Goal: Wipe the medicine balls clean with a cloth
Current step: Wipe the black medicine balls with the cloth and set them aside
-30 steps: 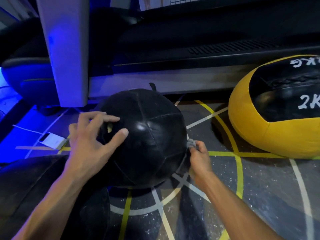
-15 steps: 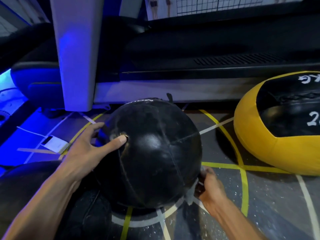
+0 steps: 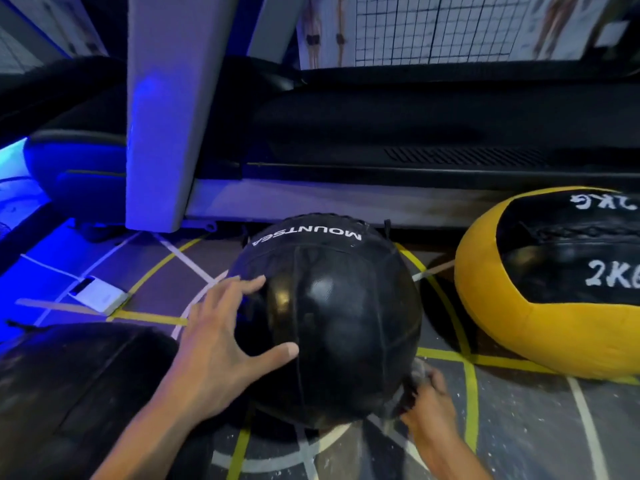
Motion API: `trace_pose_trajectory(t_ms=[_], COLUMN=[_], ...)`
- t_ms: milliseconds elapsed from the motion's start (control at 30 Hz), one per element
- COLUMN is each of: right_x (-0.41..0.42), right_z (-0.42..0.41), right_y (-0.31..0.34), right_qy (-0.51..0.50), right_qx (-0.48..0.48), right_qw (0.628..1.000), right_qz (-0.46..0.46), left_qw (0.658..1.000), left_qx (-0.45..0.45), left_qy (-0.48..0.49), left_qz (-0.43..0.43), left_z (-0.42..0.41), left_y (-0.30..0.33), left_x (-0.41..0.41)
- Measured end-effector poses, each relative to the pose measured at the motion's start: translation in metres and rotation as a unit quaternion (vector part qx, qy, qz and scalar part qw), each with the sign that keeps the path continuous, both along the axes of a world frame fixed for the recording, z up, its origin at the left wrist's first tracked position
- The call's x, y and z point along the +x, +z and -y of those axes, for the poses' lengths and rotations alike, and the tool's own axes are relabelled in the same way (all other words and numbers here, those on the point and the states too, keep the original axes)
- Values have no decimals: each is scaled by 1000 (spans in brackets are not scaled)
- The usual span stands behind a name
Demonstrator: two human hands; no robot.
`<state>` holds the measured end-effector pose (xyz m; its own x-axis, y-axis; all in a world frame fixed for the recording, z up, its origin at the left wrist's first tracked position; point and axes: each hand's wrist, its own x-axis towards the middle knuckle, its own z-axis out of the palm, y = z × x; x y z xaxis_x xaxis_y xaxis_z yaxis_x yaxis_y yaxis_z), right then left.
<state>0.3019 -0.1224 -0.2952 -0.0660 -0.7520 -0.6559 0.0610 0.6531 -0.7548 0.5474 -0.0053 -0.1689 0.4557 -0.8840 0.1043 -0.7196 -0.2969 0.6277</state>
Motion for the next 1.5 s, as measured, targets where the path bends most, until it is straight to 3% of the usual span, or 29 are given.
trace_pose_trajectory(t_ms=[133, 233, 400, 500, 600, 733, 933, 1033, 1133, 1167, 1200, 1267, 1300, 1433, 1500], right_x=[-5, -6, -6, -19, -41, -70, -82, -85, -75, -70, -65, -58, -56, -64, -75], right_z=[-8, -17, -27, -26, -19, -7, -4, -8, -11, -10, -8, -2, 0, 4, 5], right_y=[14, 29, 70, 91, 112, 120, 146, 163, 183, 185, 183, 178, 175, 171, 167], right_qy=[-4, -8, 24, 32, -22, 64, 81, 184, 275, 288, 309, 354, 357, 290, 258], right_qx=[-75, -124, -207, -221, -134, -41, -166, -207, -250, -287, -350, -460, -482, -502, -528], right_qw=[996, 989, 974, 973, 990, 991, 980, 958, 920, 907, 884, 799, 774, 789, 765], right_qz=[-37, -78, -90, -58, 44, 114, 78, 68, 127, 109, 34, -156, -204, -204, -265], left_qw=[997, 992, 991, 992, 994, 995, 992, 993, 992, 992, 991, 991, 991, 991, 991], left_qx=[-58, -102, -102, -107, -105, -96, -120, -119, -123, -126, -130, -133, -134, -132, -132], left_qy=[24, 68, 74, 59, 38, 29, 21, 23, 31, 32, 31, 30, 29, 30, 31], left_qz=[-47, -35, -34, -20, 4, 19, 20, 13, 3, 1, 3, 3, 2, -1, 1], left_z=[-23, -23, -31, -39, -45, -45, -48, -51, -51, -51, -50, -51, -51, -53, -53], left_y=[3, 2, 0, 1, 2, 2, -2, -5, -7, -7, -6, -5, -5, -6, -6], left_x=[-5, -11, -19, -25, -31, -35, -52, -60, -64, -64, -64, -64, -64, -65, -65])
